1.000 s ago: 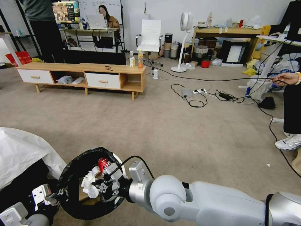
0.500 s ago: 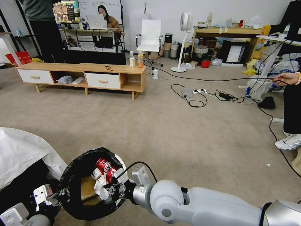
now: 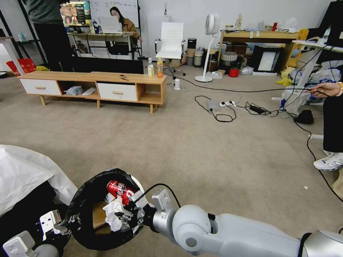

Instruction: Pick up the trash bin and place the garbage on the floor into it.

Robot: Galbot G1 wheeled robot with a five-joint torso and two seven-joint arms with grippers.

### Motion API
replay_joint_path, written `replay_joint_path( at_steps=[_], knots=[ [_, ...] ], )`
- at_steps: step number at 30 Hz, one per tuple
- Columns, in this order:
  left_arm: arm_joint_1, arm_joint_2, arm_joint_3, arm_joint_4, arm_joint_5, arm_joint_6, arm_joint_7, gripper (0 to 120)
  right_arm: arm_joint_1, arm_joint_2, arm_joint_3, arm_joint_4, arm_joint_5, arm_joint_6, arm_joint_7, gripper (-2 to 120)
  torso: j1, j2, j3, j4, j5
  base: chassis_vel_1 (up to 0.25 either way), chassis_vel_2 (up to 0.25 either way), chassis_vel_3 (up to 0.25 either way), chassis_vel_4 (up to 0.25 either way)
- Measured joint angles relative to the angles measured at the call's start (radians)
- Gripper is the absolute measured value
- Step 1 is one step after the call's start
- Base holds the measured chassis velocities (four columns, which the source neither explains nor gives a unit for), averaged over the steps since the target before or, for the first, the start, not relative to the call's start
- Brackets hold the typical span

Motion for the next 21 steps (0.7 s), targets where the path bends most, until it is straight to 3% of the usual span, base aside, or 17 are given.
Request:
replay_joint_path(
  at_steps=[2, 6, 8, 10, 21],
  knots=[
    [0.0, -0.001, 0.0, 0.001, 0.002, 0.0, 0.001, 2, 0.0, 0.0, 0.005, 0.007, 0.002, 0.0, 0.003, 65, 0.0, 0.0, 0.0, 0.0, 0.0, 0.0, 0.0, 0.0, 0.0],
    [0.0, -0.002, 0.0, 0.004, 0.004, 0.0, 0.003, 2, -0.001, -0.003, 0.009, 0.015, 0.003, 0.0, 0.007, 76, 0.0, 0.0, 0.0, 0.0, 0.0, 0.0, 0.0, 0.0, 0.0],
    [0.0, -0.004, 0.002, 0.009, 0.013, 0.0, 0.008, 2, -0.007, -0.007, 0.014, 0.023, 0.003, -0.001, 0.009, 93, 0.0, 0.0, 0.0, 0.0, 0.0, 0.0, 0.0, 0.0, 0.0],
    [0.0, -0.005, 0.004, 0.011, 0.016, 0.0, 0.011, 2, -0.009, -0.007, 0.018, 0.024, 0.003, -0.001, 0.01, 99, 0.0, 0.0, 0.0, 0.0, 0.0, 0.0, 0.0, 0.0, 0.0],
    [0.002, -0.011, 0.005, 0.018, 0.029, -0.001, 0.02, 2, -0.017, -0.012, 0.043, 0.043, 0.012, 0.0, 0.022, 100, 0.0, 0.0, 0.0, 0.0, 0.0001, 0.0, 0.0, 0.0, 0.0]
  ],
)
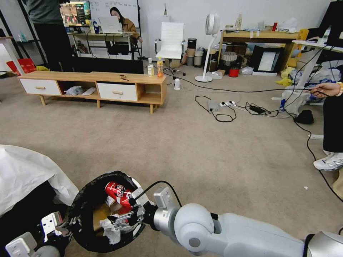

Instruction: Pick up the trash bin and place the garbage on the floor into it.

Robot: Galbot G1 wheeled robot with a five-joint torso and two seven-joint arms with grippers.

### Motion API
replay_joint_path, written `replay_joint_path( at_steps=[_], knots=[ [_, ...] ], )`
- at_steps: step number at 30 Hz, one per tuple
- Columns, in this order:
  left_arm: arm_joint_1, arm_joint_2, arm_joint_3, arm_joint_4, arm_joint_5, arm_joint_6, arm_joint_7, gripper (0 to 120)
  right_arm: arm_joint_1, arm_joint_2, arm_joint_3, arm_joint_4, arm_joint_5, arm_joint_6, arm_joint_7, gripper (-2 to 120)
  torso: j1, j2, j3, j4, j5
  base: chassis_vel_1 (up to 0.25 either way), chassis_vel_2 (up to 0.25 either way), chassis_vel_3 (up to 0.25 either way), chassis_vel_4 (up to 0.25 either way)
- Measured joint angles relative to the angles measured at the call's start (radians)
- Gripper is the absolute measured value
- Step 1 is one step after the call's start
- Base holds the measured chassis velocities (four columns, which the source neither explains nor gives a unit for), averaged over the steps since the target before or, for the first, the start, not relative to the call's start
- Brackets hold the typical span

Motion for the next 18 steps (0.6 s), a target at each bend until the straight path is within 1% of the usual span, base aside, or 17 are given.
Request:
replay_joint_path(
  at_steps=[11, 14, 17, 18],
  knots=[
    [-0.006, -0.002, 0.005, 0.013, 0.01, 0.0, 0.001, 2, 0.005, -0.022, 0.084, 0.057, 0.006, 0.008, 0.012, 100, 0.0, 0.0, 0.0, -0.0001, 0.0, 0.0, 0.0, 0.0, 0.0],
    [-0.005, -0.001, 0.004, 0.018, 0.013, 0.0, 0.002, 2, 0.012, -0.041, 0.121, 0.095, 0.0, 0.022, 0.021, 100, 0.0, 0.0, 0.0, 0.0, 0.0, 0.0, 0.0, 0.0, 0.0],
    [-0.005, 0.0, 0.003, 0.018, 0.013, 0.0, 0.002, 2, 0.011, -0.047, 0.133, 0.104, -0.005, 0.029, 0.021, 100, 0.0, 0.0, 0.0, 0.0, 0.0, 0.0, 0.0, 0.0, 0.0],
    [-0.004, 0.001, 0.001, 0.018, 0.013, 0.0, 0.002, 2, 0.005, -0.057, 0.16, 0.115, -0.015, 0.038, 0.021, 100, 0.0, 0.0, 0.0, 0.0, 0.0, 0.0, 0.0, 0.0, 0.0]
  ],
)
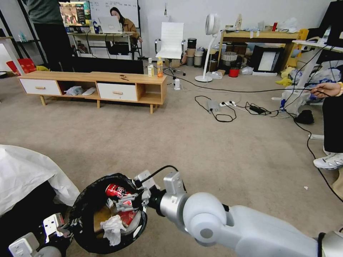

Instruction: Pick up the trash bin and place the garbage on the floor into it.

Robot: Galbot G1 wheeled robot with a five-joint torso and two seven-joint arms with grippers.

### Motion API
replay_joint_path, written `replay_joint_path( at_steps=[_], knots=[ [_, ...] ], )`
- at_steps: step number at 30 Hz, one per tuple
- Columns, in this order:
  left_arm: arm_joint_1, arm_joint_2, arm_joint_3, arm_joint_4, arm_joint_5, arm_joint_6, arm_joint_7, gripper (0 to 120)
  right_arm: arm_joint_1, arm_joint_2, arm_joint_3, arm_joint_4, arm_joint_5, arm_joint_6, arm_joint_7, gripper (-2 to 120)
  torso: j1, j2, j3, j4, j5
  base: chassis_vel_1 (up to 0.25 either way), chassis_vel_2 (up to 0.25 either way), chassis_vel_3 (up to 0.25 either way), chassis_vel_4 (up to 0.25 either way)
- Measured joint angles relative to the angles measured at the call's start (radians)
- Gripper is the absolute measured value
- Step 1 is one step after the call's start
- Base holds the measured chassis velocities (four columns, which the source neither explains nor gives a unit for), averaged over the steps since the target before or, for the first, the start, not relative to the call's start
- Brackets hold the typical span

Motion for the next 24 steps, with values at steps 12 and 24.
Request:
replay_joint_path(
  at_steps=[12, 24],
  knots=[
    [0.029, -0.007, -0.019, -0.037, 0.0, 0.0, 0.005, 2, -0.077, -0.039, 0.322, 0.037, -0.125, 0.153, -0.082, 100, 0.0, 0.0, 0.0, 0.0, 0.0001, 0.0, 0.0, 0.0, 0.0],
    [0.071, -0.029, -0.036, -0.09, 0.041, -0.003, 0.019, 2, -0.295, -0.089, 0.812, 0.062, -0.345, 0.298, -0.124, 100, 0.0, 0.0, 0.0, -0.0002, 0.0004, 0.0, 0.0, 0.0, 0.0]
  ],
)
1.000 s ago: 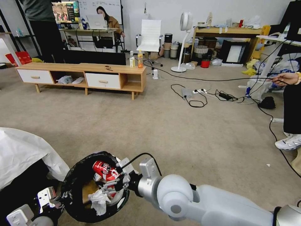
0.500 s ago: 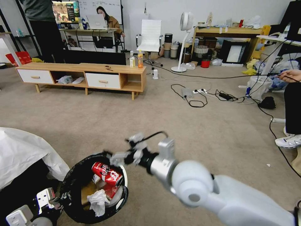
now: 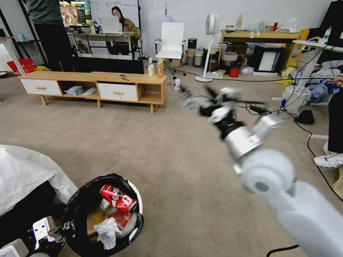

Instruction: Pick up the trash bin and place the garbage on the floor into it.

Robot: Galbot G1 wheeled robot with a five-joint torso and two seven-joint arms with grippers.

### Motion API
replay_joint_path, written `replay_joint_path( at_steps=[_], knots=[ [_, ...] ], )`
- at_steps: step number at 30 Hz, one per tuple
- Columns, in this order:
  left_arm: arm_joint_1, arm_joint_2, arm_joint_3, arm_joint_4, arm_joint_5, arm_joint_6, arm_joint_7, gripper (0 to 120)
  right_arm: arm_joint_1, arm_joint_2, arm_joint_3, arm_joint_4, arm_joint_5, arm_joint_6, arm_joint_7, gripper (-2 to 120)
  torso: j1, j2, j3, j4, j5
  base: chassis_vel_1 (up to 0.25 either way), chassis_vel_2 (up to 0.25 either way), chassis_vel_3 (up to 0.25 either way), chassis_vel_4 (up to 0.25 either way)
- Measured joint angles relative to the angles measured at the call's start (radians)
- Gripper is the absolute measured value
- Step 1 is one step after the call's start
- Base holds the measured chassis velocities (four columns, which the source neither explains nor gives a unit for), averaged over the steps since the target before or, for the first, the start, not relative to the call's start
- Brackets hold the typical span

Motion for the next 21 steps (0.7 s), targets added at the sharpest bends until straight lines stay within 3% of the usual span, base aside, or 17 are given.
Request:
replay_joint_path(
  at_steps=[4, 6, 8, 11, 17, 19, 21],
  knots=[
    [0.008, -0.009, 0.001, -0.008, 0.022, -0.006, 0.008, 2, -0.113, -0.005, 0.105, 0.042, -0.089, 0.002, 0.014, 100, 0.0, 0.0, 0.0, 0.0004, -0.0005, 0.0, 0.0, 0.0, 0.0],
    [0.013, -0.013, 0.005, -0.014, 0.039, -0.009, 0.012, 2, -0.241, -0.008, 0.185, 0.082, -0.172, 0.0, 0.033, 100, 0.0, 0.0, 0.0, 0.0002, -0.0002, 0.0, 0.0, 0.0, 0.0],
    [0.014, -0.014, 0.006, -0.015, 0.041, -0.009, 0.012, 2, -0.256, -0.008, 0.193, 0.086, -0.182, 0.0, 0.035, 100, 0.0, 0.0, 0.0, 0.0002, -0.0003, 0.0, 0.0, 0.0, 0.0],
    [0.023, -0.016, 0.014, -0.019, 0.067, -0.016, 0.021, 2, -0.454, -0.008, 0.283, 0.133, -0.348, 0.02, 0.029, 100, 0.0, 0.0, 0.0, 0.0003, -0.0004, 0.0, 0.0, 0.0, 0.0],
    [0.032, -0.023, 0.024, -0.02, 0.085, -0.023, 0.03, 2, -0.632, 0.024, 0.325, 0.166, -0.45, 0.028, 0.013, 100, 0.0, 0.0, 0.0, 0.0001, -0.0002, 0.0, 0.0, 0.0, 0.0],
    [0.033, -0.025, 0.034, -0.021, 0.094, -0.027, 0.035, 2, -0.766, 0.06, 0.329, 0.183, -0.547, 0.047, 0.001, 100, 0.0, 0.0, 0.0, 0.0001, -0.0004, 0.0, 0.0, 0.0, 0.0],
    [0.031, -0.025, 0.038, -0.022, 0.095, -0.027, 0.036, 2, -0.79, 0.072, 0.329, 0.183, -0.583, 0.059, -0.003, 100, 0.0, 0.0, 0.0, 0.0002, -0.0006, 0.0, 0.0, 0.0, 0.0]
  ],
)
